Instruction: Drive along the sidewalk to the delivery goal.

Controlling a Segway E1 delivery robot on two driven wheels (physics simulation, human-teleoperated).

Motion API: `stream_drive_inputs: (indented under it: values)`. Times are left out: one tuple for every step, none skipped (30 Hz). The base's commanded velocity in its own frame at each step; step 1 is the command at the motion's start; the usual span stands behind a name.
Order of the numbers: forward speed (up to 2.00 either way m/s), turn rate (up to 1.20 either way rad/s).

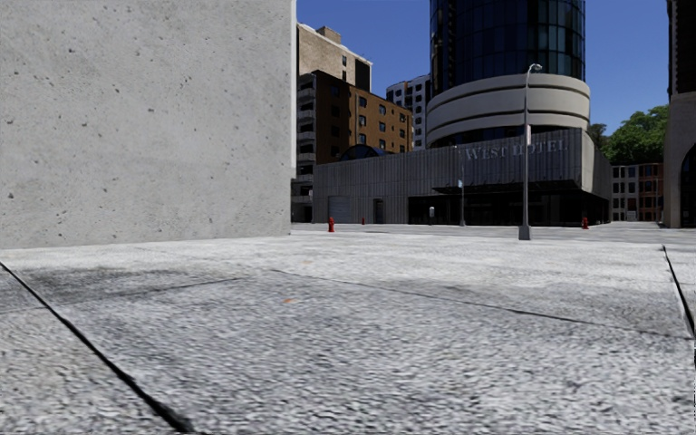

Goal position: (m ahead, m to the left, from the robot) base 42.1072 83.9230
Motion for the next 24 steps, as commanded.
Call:
stream_drive_inputs:
  values:
    - [2.0, 0.0]
    - [2.0, 0.0]
    - [2.0, 0.0]
    - [2.0, 0.0]
    - [2.0, 0.0]
    - [2.0, 0.0]
    - [2.0, 0.0]
    - [2.0, 0.0]
    - [2.0, 0.0]
    - [2.0, 0.0]
    - [2.0, 0.0]
    - [2.0, 0.0]
    - [2.0, 0.0]
    - [2.0, 0.0]
    - [2.0, 0.0]
    - [2.0, 0.0]
    - [2.0, 0.0]
    - [2.0, 0.0]
    - [2.0, 0.0]
    - [2.0, 0.0]
    - [2.0, 0.0]
    - [2.0, 0.0]
    - [2.0, 0.0]
    - [2.0, 0.0]
